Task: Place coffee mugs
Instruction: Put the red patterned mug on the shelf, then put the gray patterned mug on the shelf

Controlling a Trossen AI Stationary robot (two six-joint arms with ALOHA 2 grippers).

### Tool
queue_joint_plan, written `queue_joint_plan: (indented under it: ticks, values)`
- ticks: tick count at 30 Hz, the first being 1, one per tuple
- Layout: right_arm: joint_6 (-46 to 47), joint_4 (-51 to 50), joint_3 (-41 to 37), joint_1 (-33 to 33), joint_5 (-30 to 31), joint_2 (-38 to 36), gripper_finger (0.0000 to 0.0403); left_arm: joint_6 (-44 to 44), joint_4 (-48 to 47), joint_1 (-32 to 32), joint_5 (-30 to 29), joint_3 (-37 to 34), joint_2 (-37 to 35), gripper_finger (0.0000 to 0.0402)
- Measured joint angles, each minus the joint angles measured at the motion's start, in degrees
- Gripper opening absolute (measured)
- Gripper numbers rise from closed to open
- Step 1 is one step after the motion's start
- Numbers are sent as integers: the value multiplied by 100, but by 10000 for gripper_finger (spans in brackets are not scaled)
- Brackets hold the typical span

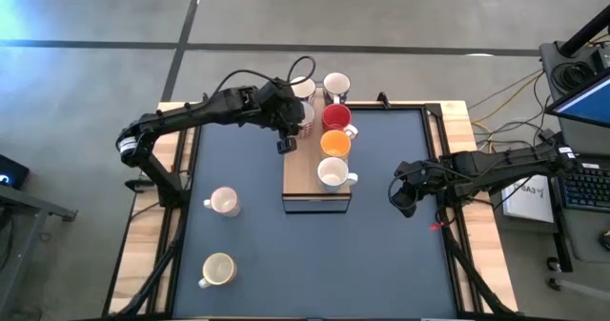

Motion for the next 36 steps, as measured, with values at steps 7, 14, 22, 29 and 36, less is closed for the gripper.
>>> queue_joint_plan:
  ticks: [7,14,22,29,36]
  values:
    - [0,-2,0,0,0,0,61,-36,113,-6,2,0,-3,77]
    - [0,-2,0,-2,0,1,61,-170,189,-98,9,2,-78,78]
    - [0,-2,0,0,0,0,61,-452,-115,-481,5,7,-701,78]
    - [0,0,0,0,0,0,61,-1676,-1396,-1343,-742,7,-1194,78]
    - [0,-2,0,-1,0,2,61,-3758,-3264,-2514,-861,-44,-1377,78]
